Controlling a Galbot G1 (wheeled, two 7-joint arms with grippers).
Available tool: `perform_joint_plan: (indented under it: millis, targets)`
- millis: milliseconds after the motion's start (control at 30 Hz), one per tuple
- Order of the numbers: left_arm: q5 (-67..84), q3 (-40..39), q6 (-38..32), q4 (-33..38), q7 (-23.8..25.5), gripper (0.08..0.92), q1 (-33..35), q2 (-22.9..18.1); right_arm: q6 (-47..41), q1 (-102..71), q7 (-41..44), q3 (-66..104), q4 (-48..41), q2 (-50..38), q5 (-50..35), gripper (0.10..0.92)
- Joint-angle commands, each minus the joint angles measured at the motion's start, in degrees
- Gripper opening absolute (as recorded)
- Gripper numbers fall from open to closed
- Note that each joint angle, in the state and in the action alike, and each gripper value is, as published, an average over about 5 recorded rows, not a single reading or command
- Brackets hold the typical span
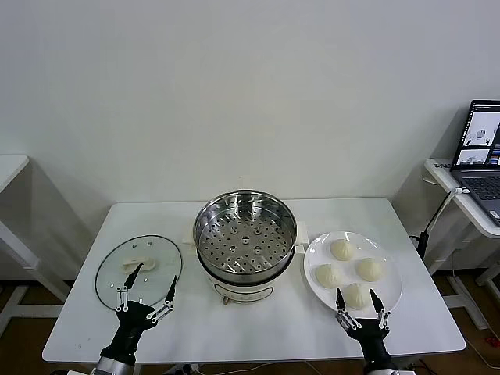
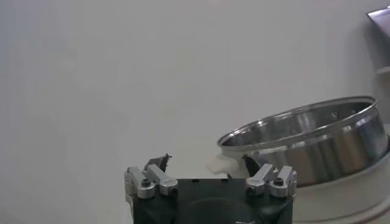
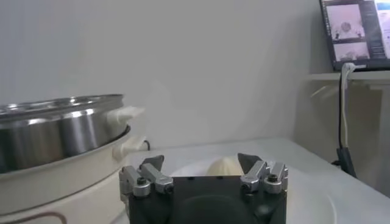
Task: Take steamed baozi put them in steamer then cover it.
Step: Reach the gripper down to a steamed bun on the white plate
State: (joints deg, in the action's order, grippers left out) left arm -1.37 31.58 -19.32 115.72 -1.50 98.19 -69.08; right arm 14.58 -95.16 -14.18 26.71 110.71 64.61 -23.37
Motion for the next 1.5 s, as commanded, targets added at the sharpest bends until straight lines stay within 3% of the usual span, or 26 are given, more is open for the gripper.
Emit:
perform_joint_plan:
  millis: [33,367,533,700,933,1167,1333,1500]
  targets:
    - [-0.08,-0.01,-0.24,0.39,-0.16,0.823,-0.24,0.0,-6.82,11.56,-1.84,1.0,-1.98,-4.48,-4.08,0.823]
    - [-0.07,1.17,-0.41,1.33,-0.21,0.823,-0.84,-0.26,-12.49,40.01,-2.34,-8.29,-20.24,-13.06,-17.69,0.823]
    - [-0.07,1.33,-0.31,1.28,-0.23,0.823,-1.23,-0.32,-14.57,51.81,6.54,-16.7,-30.27,-18.21,-23.38,0.823]
    - [-0.11,1.02,-0.23,1.06,-0.21,0.823,-1.43,-0.43,-17.91,62.42,21.65,-27.07,-38.78,-23.5,-24.26,0.823]
    - [-0.11,0.71,-0.17,1.19,-0.22,0.823,-1.65,-0.49,-18.23,77.52,52.85,-43.63,-48.36,-27.91,-11.46,0.823]
    - [-0.2,1.03,0.31,1.56,-1.03,0.823,-1.75,-0.87,-15.17,93.23,80.11,-57.22,-57.95,-25.95,3.72,0.823]
    - [-0.28,1.4,0.53,1.59,-1.1,0.823,-1.87,-1.16,-15.62,98.35,89.32,-62.0,-58.92,-23.83,12.74,0.823]
    - [-0.36,1.57,0.73,1.81,-1.18,0.823,-1.8,-1.52,-15.48,100.9,90.32,-67.21,-59.3,-21.24,18.59,0.823]
